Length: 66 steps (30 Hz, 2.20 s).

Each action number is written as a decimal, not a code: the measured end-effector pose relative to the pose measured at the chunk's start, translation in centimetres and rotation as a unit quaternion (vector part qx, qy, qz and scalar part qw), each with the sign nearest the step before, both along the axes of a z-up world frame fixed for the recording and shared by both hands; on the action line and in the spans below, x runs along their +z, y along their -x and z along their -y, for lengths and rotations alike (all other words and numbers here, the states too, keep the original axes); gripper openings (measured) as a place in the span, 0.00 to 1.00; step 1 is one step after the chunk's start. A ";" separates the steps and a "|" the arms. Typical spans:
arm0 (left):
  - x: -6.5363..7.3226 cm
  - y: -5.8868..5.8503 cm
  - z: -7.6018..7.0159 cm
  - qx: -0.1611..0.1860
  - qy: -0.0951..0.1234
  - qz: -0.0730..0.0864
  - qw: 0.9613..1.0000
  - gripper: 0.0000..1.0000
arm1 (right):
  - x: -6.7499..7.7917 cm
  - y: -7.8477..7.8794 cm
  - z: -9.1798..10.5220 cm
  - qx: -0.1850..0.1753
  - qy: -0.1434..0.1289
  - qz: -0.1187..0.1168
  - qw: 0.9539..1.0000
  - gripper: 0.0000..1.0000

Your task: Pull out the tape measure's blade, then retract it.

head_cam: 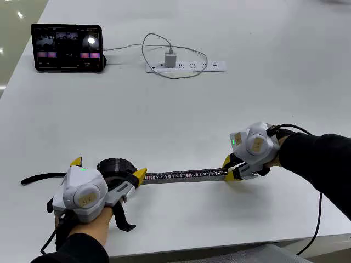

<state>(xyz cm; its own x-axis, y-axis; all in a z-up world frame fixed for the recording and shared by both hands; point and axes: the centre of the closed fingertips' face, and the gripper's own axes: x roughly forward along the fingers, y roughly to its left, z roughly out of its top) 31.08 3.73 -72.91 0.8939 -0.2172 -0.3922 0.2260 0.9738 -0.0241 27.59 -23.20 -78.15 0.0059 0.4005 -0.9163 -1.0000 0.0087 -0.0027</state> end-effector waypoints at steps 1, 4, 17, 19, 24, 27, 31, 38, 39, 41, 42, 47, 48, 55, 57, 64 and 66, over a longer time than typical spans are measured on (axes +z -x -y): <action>0.0 0.0 0.0 0.000 0.000 0.000 1.000 0.94 | 0.0 0.0 0.0 0.001 0.002 0.001 1.000 0.12; -0.1 0.1 0.1 0.000 0.004 -0.002 1.000 0.92 | 0.0 0.0 0.0 -0.009 0.005 -0.006 1.000 0.12; -0.9 0.4 0.2 0.001 0.011 -0.031 0.999 0.73 | -0.1 -0.1 -0.1 -0.038 0.020 -0.011 0.999 0.11; -1.2 0.4 0.1 0.003 0.010 -0.033 0.999 0.72 | -0.1 -0.1 -0.2 -0.037 0.028 -0.011 0.999 0.11; -1.1 0.4 0.2 0.002 0.009 -0.034 0.999 0.69 | -0.1 -0.2 -0.1 -0.038 0.042 -0.014 0.998 0.11; -1.1 0.6 0.8 -0.007 0.013 -0.040 0.999 0.62 | -0.1 -0.2 -0.1 -0.038 0.043 -0.014 0.998 0.11; -1.2 0.5 0.8 -0.004 0.009 -0.043 0.999 0.61 | -0.1 -0.2 -0.1 -0.043 0.038 -0.015 0.998 0.11; -1.3 0.6 0.8 -0.003 0.005 -0.052 0.999 0.60 | -0.1 -0.2 -0.1 -0.057 0.031 -0.016 0.998 0.10; -1.4 0.6 0.8 -0.003 0.001 -0.052 0.999 0.60 | -0.1 -0.2 -0.1 -0.059 0.029 -0.016 0.998 0.10; -1.4 0.6 0.8 -0.003 0.001 -0.054 0.999 0.59 | -0.1 -0.2 -0.2 -0.060 0.028 -0.015 0.998 0.10; -1.4 0.6 0.8 -0.003 0.002 -0.053 0.999 0.59 | -0.1 -0.2 -0.2 -0.059 0.027 -0.015 0.998 0.10; -1.3 0.7 0.8 -0.004 0.002 -0.054 0.999 0.60 | -0.1 -0.2 -0.2 -0.063 0.027 -0.016 0.998 0.10; -1.3 0.7 0.7 -0.004 0.002 -0.054 0.999 0.60 | -0.1 -0.2 -0.3 -0.064 0.028 -0.016 0.997 0.10; -1.3 0.7 0.7 -0.005 0.003 -0.053 0.999 0.60 | -0.2 -0.2 -0.6 -0.065 0.031 -0.017 0.997 0.10; -1.3 0.7 0.7 -0.005 0.003 -0.053 0.999 0.60 | -0.2 -0.2 -0.7 -0.062 0.033 -0.017 0.997 0.10; -1.3 0.8 0.7 -0.006 0.004 -0.054 0.999 0.60 | -0.2 -0.3 -0.9 -0.066 0.030 -0.021 0.997 0.10; -1.3 0.8 0.7 -0.007 0.003 -0.054 0.999 0.60 | -0.2 -0.3 -1.0 -0.065 0.032 -0.020 0.997 0.10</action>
